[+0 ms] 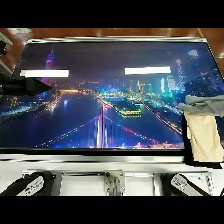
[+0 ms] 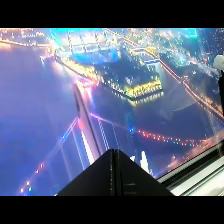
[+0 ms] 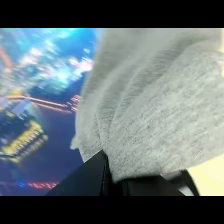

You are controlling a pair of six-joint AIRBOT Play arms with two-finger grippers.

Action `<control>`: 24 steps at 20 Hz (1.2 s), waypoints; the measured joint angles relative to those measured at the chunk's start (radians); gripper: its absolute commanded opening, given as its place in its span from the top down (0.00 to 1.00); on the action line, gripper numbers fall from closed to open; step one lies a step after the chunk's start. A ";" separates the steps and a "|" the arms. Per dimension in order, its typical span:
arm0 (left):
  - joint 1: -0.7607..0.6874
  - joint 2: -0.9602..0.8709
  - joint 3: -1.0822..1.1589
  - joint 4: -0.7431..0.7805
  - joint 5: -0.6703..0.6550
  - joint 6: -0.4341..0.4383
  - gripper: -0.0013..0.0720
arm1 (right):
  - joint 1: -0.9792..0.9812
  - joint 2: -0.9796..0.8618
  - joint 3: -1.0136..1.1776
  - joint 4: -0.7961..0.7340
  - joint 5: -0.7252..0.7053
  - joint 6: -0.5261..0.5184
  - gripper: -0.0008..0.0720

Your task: Fold the shirts.

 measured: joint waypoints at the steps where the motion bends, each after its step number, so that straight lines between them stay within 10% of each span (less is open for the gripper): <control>1: -0.006 0.000 0.000 -0.003 0.008 0.000 0.94 | -0.014 0.000 0.001 -0.031 0.035 -0.009 0.91; 14: -0.061 0.000 0.000 -0.007 0.072 0.003 0.94 | -0.050 0.066 -0.362 -0.424 0.154 0.000 0.91; 15: -0.063 0.000 0.000 -0.006 0.077 0.003 0.94 | -0.050 0.088 -0.422 -0.464 0.135 0.014 0.82; 17: -0.063 0.000 0.000 -0.006 0.089 0.003 0.94 | -0.050 0.130 -0.533 -0.522 0.084 0.064 0.07; 24: -0.063 -0.008 0.000 -0.004 0.158 0.003 0.94 | -0.050 0.186 -0.636 -0.513 -0.047 0.130 0.07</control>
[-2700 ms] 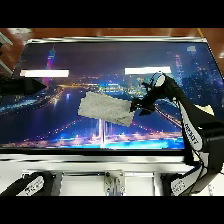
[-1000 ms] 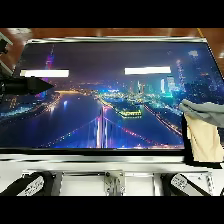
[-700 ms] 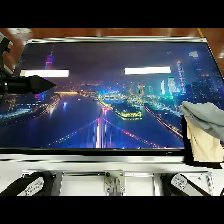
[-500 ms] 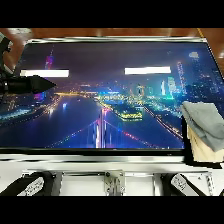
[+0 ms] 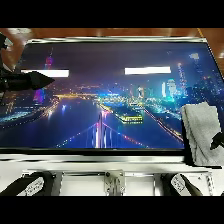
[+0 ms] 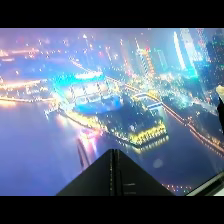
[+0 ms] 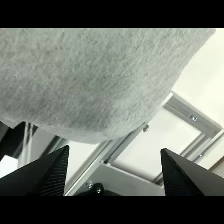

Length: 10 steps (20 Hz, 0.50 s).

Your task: Fold the shirts.

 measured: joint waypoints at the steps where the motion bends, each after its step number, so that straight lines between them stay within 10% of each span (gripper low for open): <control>1: -0.008 -0.005 0.000 0.015 0.006 0.000 0.94 | 0.000 0.002 0.032 0.007 -0.004 -0.015 0.10; 6: -0.192 -0.077 0.026 0.360 0.013 -0.164 0.92 | 0.072 0.017 0.218 0.143 -0.073 -0.086 0.10; 9: -0.349 -0.172 0.073 0.602 -0.068 -0.283 0.11 | 0.201 0.021 0.241 0.206 -0.101 -0.120 0.06; 10: -0.394 -0.206 0.090 0.658 -0.099 -0.307 0.10 | 0.244 0.017 0.241 0.217 -0.107 -0.124 0.05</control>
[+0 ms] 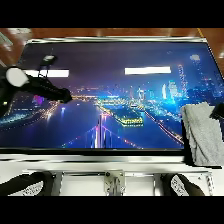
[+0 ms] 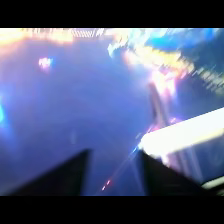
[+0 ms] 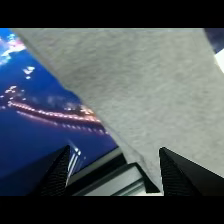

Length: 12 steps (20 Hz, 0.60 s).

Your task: Fold the shirts.

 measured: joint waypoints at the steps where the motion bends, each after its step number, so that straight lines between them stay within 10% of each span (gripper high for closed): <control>1: -0.043 -0.034 0.015 0.055 -0.030 -0.016 0.10 | 0.041 -0.008 -0.001 0.011 0.001 -0.001 0.06; 12: -0.134 -0.134 0.051 0.282 -0.117 -0.069 0.10 | 0.185 -0.045 -0.003 -0.111 0.059 -0.018 0.06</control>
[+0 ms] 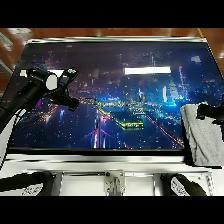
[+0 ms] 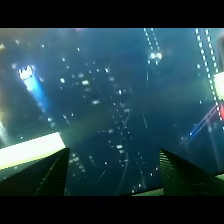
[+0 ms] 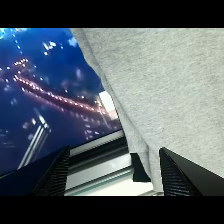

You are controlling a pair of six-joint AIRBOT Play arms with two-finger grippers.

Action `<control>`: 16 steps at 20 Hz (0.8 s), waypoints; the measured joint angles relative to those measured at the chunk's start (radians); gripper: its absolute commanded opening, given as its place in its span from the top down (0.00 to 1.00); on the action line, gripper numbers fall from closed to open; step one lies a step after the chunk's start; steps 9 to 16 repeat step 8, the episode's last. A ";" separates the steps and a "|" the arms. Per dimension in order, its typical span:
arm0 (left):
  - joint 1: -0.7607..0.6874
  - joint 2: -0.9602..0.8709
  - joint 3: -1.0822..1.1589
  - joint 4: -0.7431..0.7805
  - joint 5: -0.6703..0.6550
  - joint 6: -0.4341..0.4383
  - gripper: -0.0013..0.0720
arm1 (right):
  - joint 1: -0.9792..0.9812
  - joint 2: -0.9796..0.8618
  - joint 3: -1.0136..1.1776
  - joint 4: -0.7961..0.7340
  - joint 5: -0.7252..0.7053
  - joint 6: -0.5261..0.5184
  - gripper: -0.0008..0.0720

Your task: Fold the shirts.

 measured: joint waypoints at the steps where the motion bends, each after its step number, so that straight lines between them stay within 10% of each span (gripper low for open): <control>1: 0.000 -0.002 0.000 0.002 0.003 -0.002 0.10 | 0.001 0.000 0.000 -0.001 0.002 0.000 0.06; 16: 0.000 -0.004 -0.002 0.008 0.008 -0.002 0.10 | 0.003 0.000 0.000 -0.008 0.004 0.000 0.06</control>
